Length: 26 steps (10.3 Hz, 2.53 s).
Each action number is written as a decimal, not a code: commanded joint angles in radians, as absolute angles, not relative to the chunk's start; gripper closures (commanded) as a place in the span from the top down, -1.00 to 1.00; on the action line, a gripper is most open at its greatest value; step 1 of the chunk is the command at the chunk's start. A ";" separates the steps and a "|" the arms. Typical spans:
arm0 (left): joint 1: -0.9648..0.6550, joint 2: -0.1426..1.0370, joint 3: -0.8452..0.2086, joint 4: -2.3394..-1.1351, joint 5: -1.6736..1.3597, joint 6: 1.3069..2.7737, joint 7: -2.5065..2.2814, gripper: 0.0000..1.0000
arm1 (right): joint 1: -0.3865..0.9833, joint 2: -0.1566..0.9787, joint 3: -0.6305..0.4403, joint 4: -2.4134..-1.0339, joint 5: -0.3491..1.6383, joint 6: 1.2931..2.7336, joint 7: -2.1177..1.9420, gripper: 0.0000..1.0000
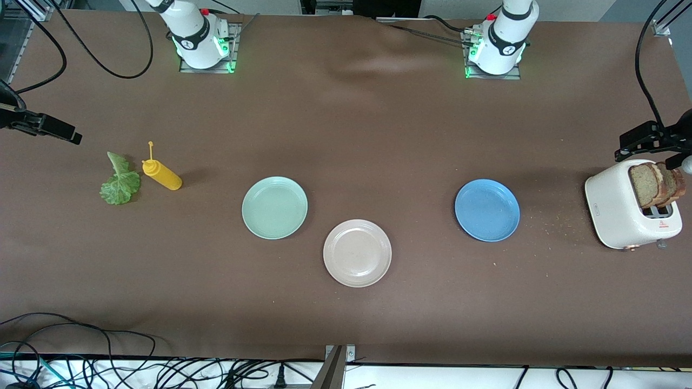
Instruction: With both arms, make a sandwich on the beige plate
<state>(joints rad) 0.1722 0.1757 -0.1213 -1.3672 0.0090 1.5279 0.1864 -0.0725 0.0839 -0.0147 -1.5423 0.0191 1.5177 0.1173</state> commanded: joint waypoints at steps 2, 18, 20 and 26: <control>0.175 0.172 -0.124 -1.355 -0.008 1.509 0.149 1.00 | -0.077 0.092 -0.018 -1.525 0.029 1.497 0.140 1.00; 0.178 0.172 -0.120 -1.355 -0.009 1.509 0.138 1.00 | -0.069 0.135 -0.014 -1.528 0.031 1.496 0.127 1.00; 0.178 0.172 -0.120 -1.355 -0.009 1.511 0.138 1.00 | -0.069 0.137 -0.014 -1.528 0.031 1.494 0.127 1.00; 0.178 0.172 -0.120 -1.353 -0.009 1.511 0.140 1.00 | -0.071 0.138 -0.014 -1.528 0.032 1.496 0.124 1.00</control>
<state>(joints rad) 0.1736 0.1757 -0.1205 -1.3672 0.0087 1.5279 0.1417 -0.0714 0.1384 -0.0134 -1.5424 0.0202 1.5121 0.1247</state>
